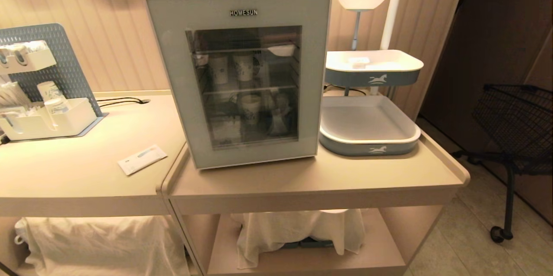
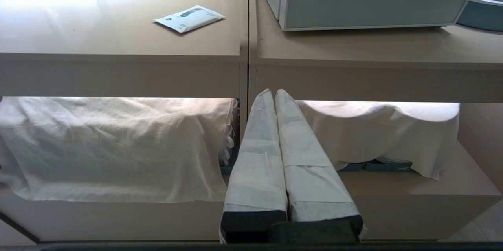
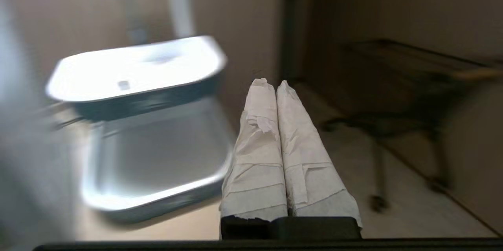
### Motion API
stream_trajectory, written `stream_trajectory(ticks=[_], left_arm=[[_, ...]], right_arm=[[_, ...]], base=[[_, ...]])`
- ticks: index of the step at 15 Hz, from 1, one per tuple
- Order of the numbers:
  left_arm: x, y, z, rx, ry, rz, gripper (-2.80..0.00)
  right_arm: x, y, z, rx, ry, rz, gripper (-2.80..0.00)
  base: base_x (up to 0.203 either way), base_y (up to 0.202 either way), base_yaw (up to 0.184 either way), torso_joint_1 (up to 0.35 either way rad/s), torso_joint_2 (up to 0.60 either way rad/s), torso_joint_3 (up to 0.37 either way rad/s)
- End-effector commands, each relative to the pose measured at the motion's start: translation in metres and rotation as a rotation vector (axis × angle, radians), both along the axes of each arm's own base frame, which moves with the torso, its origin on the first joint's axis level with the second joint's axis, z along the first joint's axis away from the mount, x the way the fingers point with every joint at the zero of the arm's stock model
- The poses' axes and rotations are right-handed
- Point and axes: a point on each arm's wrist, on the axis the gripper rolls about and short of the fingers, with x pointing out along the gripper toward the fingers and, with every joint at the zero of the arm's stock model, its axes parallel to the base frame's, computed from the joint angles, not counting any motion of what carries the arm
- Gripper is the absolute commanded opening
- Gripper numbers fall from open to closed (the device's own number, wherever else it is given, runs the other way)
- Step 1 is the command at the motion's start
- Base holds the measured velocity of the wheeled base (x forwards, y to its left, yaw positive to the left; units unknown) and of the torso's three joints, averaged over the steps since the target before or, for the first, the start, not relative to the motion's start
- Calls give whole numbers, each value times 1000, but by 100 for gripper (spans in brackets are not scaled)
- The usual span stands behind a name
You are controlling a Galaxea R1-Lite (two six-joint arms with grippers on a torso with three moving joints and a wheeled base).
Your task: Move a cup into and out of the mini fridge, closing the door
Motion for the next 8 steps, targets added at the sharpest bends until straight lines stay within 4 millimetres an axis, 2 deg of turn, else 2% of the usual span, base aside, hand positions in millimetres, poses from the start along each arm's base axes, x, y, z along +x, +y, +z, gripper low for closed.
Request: stream_trajectory(ticks=[1,4,6,8], left_arm=[[0,0,0,0,1,0,-280],[0,0,0,0,1,0,-280],[0,0,0,0,1,0,-280],[0,0,0,0,1,0,-280]], right_arm=[[-103,-46,-25,37,-138,-193,-280],[-162,-56,-102,28,-143,-284,-280],[-178,-56,-160,16,-117,-297,-280],[-188,-53,-202,-12,-147,-166,-280]], base=[[0,0,0,0,0,0],[0,0,0,0,0,0],[0,0,0,0,0,0],[0,0,0,0,0,0]])
